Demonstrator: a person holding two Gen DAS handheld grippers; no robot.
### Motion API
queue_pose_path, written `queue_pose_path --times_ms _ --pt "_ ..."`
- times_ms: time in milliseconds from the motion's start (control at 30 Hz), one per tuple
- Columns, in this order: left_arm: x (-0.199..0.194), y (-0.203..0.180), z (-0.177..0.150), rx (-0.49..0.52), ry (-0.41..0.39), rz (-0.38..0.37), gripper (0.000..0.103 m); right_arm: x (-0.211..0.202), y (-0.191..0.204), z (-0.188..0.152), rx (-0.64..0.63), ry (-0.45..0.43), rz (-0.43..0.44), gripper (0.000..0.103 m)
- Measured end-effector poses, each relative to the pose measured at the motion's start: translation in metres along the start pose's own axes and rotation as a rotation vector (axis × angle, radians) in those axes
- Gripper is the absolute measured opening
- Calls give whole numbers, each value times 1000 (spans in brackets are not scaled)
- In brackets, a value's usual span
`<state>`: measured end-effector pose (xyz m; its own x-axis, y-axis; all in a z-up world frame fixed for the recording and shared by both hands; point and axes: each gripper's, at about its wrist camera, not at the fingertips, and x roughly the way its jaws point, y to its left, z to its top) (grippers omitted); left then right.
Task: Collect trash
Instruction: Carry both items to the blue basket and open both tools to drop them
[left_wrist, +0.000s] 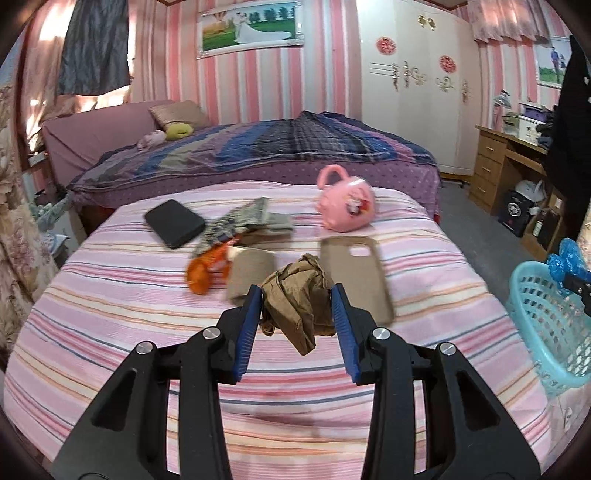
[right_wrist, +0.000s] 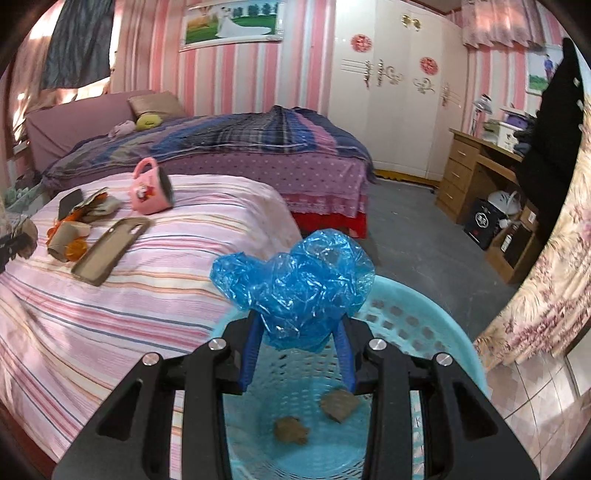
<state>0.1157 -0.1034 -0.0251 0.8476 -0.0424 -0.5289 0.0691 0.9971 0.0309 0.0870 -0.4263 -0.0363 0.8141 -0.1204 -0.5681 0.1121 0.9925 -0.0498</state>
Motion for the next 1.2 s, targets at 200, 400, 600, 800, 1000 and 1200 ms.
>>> queue_pose_path --times_ms 200,400,600,800,1000,1200 --pt "10 -32 3 2 17 -38 38 2 -24 -4 34 -7 -11 36" --pt "7 -82 2 35 -11 -109 39 5 -47 -10 78 -12 -24 36" --pt "9 -147 3 72 -18 -197 39 9 -72 -19 106 -5 -46 36" --pt "19 -205 -2 115 9 -283 39 7 -101 -27 169 -8 -68 36" --pt "21 -244 -6 141 22 -334 40 8 -121 -31 200 -5 -83 36" --pt "17 -253 -6 155 1 -341 77 7 -124 -33 200 -11 -78 36"
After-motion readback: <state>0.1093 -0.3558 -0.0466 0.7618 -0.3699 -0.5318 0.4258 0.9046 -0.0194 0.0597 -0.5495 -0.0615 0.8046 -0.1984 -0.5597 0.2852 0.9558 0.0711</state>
